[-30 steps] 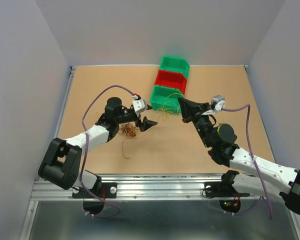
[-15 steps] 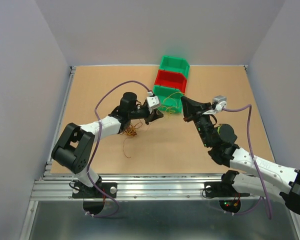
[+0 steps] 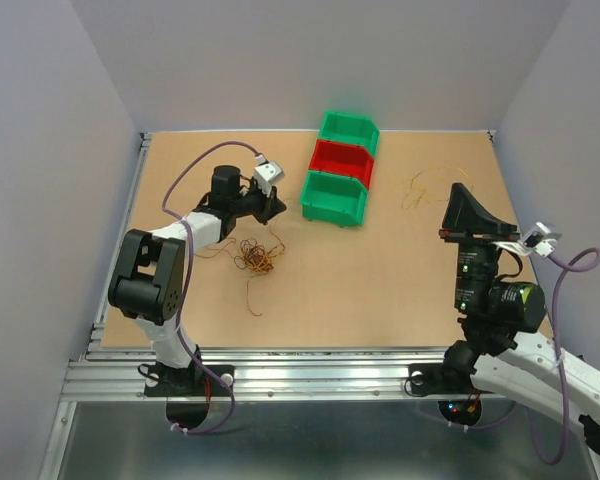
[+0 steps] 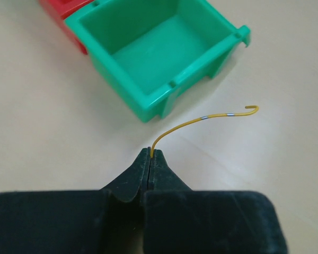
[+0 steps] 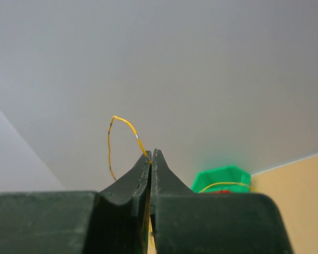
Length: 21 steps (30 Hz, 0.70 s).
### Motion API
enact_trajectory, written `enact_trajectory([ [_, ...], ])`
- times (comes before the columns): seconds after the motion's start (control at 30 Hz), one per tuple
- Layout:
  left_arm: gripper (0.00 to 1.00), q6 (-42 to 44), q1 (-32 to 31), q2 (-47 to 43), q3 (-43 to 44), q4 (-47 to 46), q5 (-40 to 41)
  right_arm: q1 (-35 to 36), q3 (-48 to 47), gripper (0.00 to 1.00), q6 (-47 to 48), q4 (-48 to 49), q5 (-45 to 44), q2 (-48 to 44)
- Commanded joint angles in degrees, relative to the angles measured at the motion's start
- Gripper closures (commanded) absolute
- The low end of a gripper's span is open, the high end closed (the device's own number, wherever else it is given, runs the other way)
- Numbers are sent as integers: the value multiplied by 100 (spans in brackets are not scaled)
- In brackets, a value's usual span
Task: Untangle the cables
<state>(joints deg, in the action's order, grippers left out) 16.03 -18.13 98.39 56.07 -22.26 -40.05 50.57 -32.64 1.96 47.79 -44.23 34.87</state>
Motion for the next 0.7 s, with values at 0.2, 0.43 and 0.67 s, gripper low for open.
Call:
enact_trajectory([
  [0.2, 100, 93, 213, -619, 9, 134, -178, -20, -242, 99, 692, 178, -306, 1124],
  [0.43, 100, 234, 266, -1094, -307, 46, -64, -169, -839, 99, 683, 143, -113, 2452],
  [0.67, 100, 295, 266, -1392, -501, -68, -47, -1162, -1867, 99, -178, -744, 766, 3887],
])
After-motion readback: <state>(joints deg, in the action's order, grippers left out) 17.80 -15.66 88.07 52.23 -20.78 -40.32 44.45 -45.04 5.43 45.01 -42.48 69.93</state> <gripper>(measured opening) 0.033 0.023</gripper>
